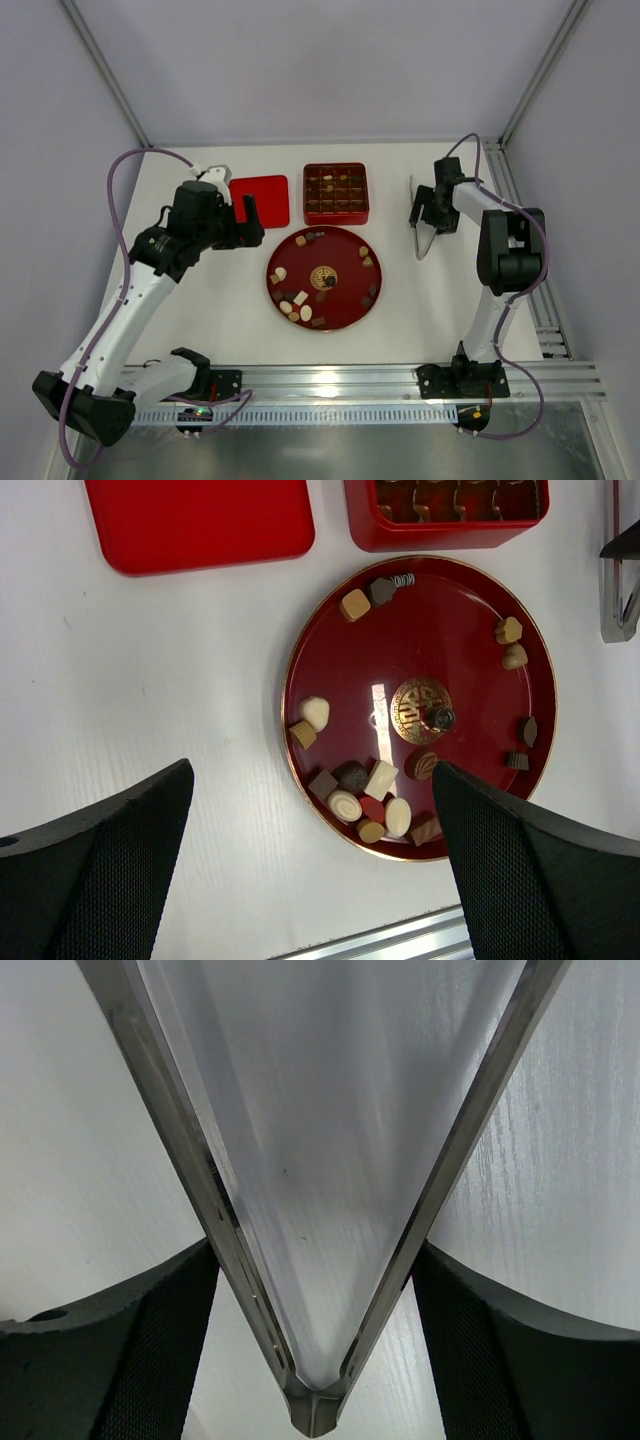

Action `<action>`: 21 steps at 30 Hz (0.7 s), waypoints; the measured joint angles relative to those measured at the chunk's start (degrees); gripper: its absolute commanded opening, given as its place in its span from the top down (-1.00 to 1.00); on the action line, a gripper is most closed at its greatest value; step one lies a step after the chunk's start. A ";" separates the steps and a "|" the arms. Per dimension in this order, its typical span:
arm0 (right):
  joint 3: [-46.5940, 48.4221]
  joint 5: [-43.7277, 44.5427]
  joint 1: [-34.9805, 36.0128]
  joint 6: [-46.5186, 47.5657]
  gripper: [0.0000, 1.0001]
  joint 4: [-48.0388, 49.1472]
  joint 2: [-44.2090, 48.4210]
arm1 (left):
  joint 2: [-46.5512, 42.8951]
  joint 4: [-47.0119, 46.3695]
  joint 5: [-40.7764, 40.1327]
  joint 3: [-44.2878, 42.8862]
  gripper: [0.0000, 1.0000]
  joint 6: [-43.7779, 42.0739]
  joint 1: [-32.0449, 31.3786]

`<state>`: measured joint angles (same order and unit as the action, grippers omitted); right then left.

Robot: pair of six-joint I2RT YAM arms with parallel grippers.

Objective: Pack the chocolate

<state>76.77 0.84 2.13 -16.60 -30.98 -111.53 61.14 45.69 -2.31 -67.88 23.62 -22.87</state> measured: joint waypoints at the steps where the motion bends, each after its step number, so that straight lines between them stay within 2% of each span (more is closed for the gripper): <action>1: -0.13 -0.02 0.00 0.00 -0.64 0.07 0.00 | -0.07 0.00 0.02 0.13 -0.99 0.02 0.00; 7: -1.79 -0.11 0.00 -0.11 -0.77 1.46 0.94 | -0.17 -0.02 0.02 0.33 -0.99 0.09 0.00; 15: -5.46 -0.15 0.00 -1.16 -0.79 2.14 4.37 | 0.00 -0.11 0.02 0.33 -0.99 0.42 0.00; 21: -9.14 -0.17 0.00 -2.38 -0.79 2.71 11.06 | 2.27 -0.83 -0.24 0.31 -0.99 1.42 0.00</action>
<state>67.64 0.67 2.13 -18.98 -28.27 -100.47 63.42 44.86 -2.55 -67.57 25.04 -22.87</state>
